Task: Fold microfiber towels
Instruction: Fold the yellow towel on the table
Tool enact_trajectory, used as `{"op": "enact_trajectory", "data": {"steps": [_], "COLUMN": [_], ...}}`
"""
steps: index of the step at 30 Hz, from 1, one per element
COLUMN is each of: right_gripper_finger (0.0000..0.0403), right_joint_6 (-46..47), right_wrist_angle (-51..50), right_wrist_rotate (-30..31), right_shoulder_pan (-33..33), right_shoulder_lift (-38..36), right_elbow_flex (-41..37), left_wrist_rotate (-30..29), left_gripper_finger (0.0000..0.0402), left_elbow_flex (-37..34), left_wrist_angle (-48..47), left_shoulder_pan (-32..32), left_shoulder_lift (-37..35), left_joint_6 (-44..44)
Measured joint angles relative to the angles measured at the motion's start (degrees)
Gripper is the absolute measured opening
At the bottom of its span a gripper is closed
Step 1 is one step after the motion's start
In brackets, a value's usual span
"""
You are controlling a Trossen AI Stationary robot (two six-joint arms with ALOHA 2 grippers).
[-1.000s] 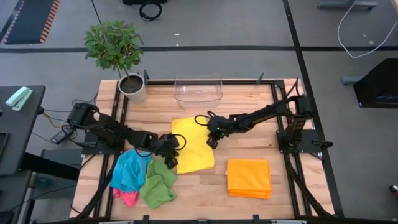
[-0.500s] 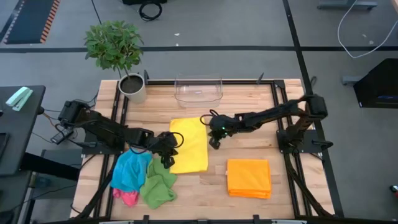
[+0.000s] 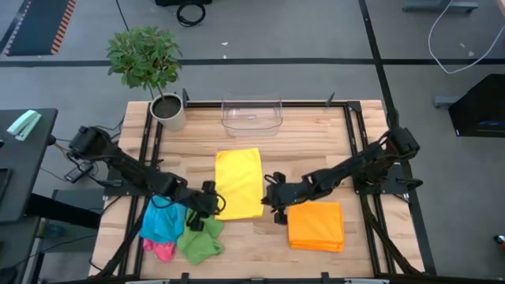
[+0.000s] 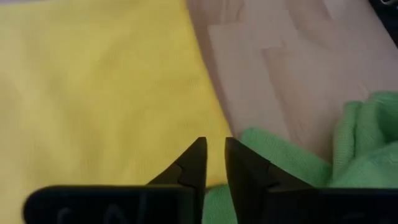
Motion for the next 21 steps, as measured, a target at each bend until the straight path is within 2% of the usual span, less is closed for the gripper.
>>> {"op": "enact_trajectory", "data": {"steps": [3,9,14,21], "right_gripper_finger": [0.0043,0.0043,0.0043,0.0043], "right_joint_6": [2.1,4.76,5.07,7.77], "right_wrist_angle": [-0.18,3.77,3.98,3.22], "right_wrist_rotate": [-0.32,-6.26,-6.16,-6.54], "right_shoulder_pan": [-0.04,-0.22,0.12,0.32], "right_shoulder_lift": [2.51,8.76,12.17,14.21], "right_elbow_flex": [0.77,2.8,4.93,5.32], "left_wrist_rotate": [-0.89,1.12,1.04,1.1], "left_gripper_finger": [0.0091,0.0111,0.0106,0.0085], "left_elbow_flex": [0.11,0.03,0.1,0.28], "left_wrist_angle": [0.42,-0.88,-0.03,0.03], "left_shoulder_pan": [-0.22,-4.76,-8.95,-12.18], "left_shoulder_lift": [0.69,1.64,2.3,9.64], "left_joint_6": [-4.73,-14.5,-18.8,-27.8]}}
